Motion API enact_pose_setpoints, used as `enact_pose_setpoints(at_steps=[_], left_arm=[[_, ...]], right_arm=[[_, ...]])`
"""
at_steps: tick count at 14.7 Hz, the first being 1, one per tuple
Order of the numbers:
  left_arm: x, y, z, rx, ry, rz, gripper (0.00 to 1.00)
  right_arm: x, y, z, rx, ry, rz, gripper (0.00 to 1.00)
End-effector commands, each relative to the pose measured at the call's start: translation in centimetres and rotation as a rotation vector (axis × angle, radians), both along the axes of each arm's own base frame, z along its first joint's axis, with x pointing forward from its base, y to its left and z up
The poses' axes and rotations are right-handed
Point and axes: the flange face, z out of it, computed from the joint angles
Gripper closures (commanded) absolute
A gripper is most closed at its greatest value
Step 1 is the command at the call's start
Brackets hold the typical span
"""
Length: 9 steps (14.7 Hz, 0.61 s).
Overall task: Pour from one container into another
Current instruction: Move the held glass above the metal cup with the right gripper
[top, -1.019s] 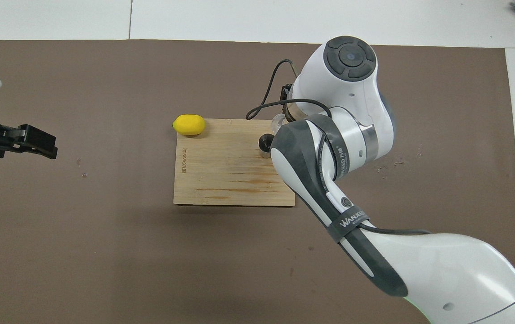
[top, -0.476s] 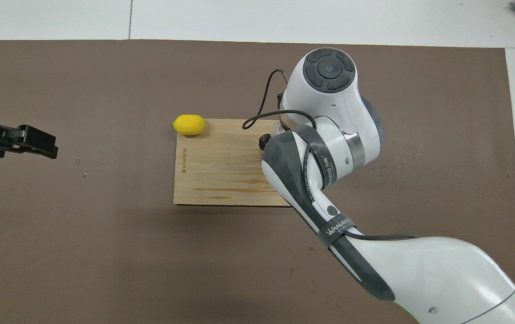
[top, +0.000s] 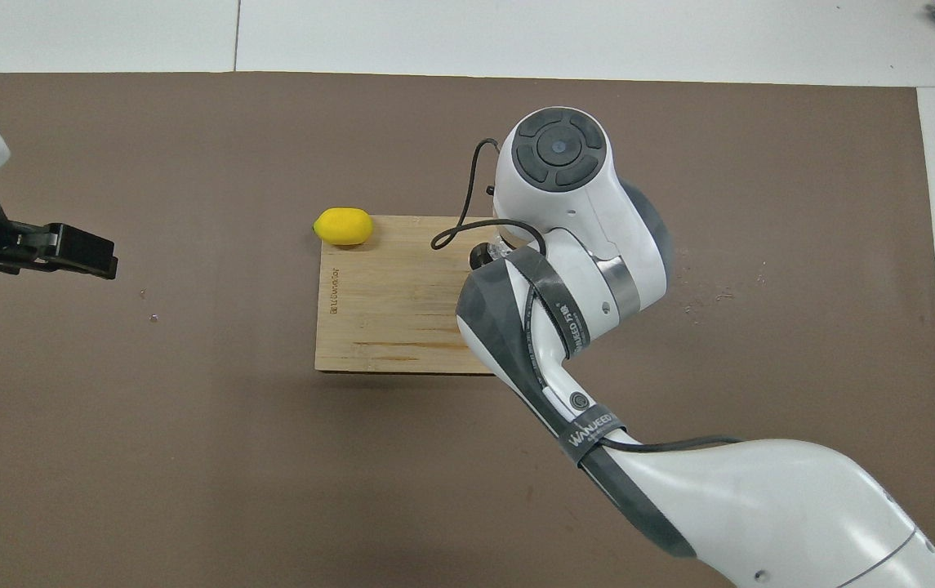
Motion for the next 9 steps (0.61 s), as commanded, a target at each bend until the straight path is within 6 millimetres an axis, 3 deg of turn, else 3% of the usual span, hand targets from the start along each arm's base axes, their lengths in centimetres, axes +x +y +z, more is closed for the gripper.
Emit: enact_pose_setpoints(at_steps=[1, 8, 9], left_arm=[[-0.7, 0.0, 0.1, -0.01, -0.019, -0.009, 0.0], [-0.8, 0.5, 0.0, -0.009, -0.017, -0.004, 0.0], [-0.6, 1.4, -0.2, -0.006, -0.014, 0.011, 0.0]], right_arm=[[-0.6, -0.1, 0.5, -0.038, -0.028, -0.005, 0.75], [-1.5, 0.7, 0.5, -0.108, -0.064, 0.048, 0.75], [-1.6, 0.9, 0.5, -0.113, -0.067, 0.053, 0.75]])
